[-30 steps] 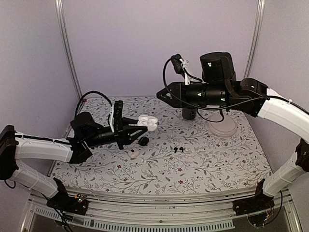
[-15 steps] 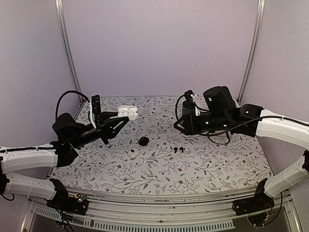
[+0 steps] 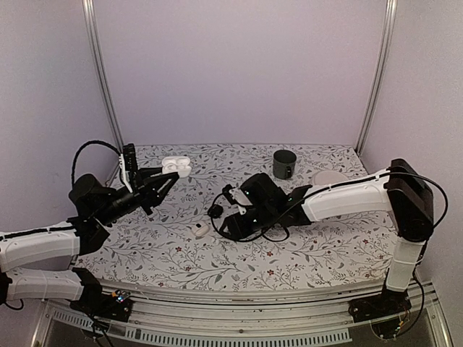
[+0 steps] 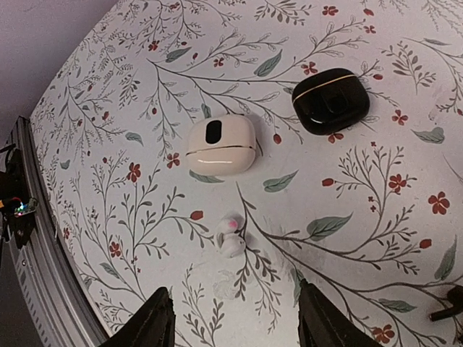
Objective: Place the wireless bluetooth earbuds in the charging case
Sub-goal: Adjust the right earbud at the center of the board.
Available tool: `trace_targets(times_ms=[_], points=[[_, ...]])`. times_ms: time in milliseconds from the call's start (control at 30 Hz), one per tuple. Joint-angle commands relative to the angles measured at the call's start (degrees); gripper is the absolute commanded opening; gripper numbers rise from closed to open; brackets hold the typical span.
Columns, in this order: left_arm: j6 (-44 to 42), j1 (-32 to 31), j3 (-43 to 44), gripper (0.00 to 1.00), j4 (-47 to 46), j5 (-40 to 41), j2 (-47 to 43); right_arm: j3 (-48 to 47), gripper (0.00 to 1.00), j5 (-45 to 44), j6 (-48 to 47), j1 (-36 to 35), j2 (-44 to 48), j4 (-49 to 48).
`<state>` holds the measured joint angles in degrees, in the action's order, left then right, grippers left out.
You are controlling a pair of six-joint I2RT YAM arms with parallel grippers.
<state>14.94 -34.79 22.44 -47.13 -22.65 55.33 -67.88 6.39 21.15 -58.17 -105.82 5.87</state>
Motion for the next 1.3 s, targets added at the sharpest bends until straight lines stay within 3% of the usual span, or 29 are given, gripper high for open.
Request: trace_targets(times_ms=[0, 200, 667, 1267], points=[[1.2, 1.1, -0.8, 0.00, -0.8, -0.4, -0.6, -8.2, 0.57, 2.5, -2.1, 0.0, -8.0, 0.3], [1.4, 1.6, -0.8, 0.00, -0.9, -0.9, -0.5, -15.9, 0.52, 1.6, -1.2, 0.3, -16.0, 5.5], [1.9, 2.3, -0.4, 0.00, -1.1, -1.8, 0.1, -19.7, 0.43, -2.6, -2.4, -0.8, -20.1, 11.4], [2.2, 2.8, 0.0, 0.00, -1.5, -3.2, 1.1, -13.7, 0.41, -5.2, 0.7, -3.9, -14.2, 13.6]])
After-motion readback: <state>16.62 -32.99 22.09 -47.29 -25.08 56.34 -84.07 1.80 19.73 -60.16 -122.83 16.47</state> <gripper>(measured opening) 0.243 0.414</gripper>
